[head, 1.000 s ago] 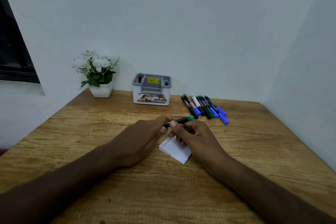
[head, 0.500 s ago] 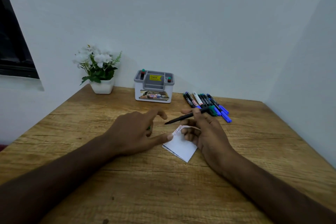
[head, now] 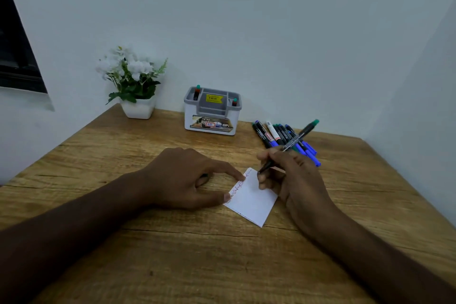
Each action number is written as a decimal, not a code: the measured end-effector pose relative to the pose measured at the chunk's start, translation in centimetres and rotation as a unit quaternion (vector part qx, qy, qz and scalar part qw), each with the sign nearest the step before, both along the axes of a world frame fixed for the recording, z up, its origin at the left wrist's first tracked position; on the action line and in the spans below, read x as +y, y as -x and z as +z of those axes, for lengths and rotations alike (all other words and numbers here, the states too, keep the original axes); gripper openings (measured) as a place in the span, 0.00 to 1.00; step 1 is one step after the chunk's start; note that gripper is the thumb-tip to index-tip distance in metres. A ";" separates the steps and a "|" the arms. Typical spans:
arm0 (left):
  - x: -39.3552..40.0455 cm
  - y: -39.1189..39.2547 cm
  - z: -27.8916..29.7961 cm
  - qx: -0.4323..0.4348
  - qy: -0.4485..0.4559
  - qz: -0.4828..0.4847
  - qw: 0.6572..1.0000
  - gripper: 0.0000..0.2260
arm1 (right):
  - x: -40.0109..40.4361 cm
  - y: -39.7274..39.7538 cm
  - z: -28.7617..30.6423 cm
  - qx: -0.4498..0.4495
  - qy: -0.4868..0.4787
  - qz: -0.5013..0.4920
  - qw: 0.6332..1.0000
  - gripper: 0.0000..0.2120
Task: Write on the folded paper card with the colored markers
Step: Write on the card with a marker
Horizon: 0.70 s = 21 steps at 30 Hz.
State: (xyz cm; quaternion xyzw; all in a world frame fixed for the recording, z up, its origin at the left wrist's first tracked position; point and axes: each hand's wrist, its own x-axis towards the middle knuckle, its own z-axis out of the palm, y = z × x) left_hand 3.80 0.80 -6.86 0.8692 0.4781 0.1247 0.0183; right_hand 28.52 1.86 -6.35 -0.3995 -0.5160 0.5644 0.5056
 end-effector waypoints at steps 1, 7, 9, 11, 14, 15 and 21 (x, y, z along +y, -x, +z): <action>0.1 0.1 0.0 -0.001 0.003 -0.005 1.000 0.22 | -0.3 -0.1 0.1 -0.045 -0.022 0.023 0.999 0.12; 0.5 0.6 -0.4 0.001 0.011 0.001 1.000 0.25 | -1.5 0.0 0.2 -0.190 -0.049 0.113 0.974 0.05; 0.4 0.6 -0.3 0.000 0.014 -0.001 1.000 0.25 | -1.4 -0.1 0.4 -0.223 -0.063 0.109 0.967 0.04; 0.4 0.6 -0.2 -0.003 0.017 -0.008 1.000 0.25 | -1.7 -0.2 0.5 -0.259 -0.088 0.098 0.957 0.07; 0.5 0.6 -0.3 -0.005 0.014 -0.014 1.000 0.24 | -2.1 -0.2 0.6 -0.312 -0.144 0.084 0.935 0.10; 0.5 0.6 -0.3 -0.005 0.013 -0.014 1.000 0.24 | -2.2 -0.1 0.6 -0.321 -0.159 0.080 0.930 0.09; 0.2 0.4 -0.3 -0.001 0.008 -0.003 1.000 0.24 | -2.0 0.1 -0.1 -0.339 -0.190 0.065 0.919 0.06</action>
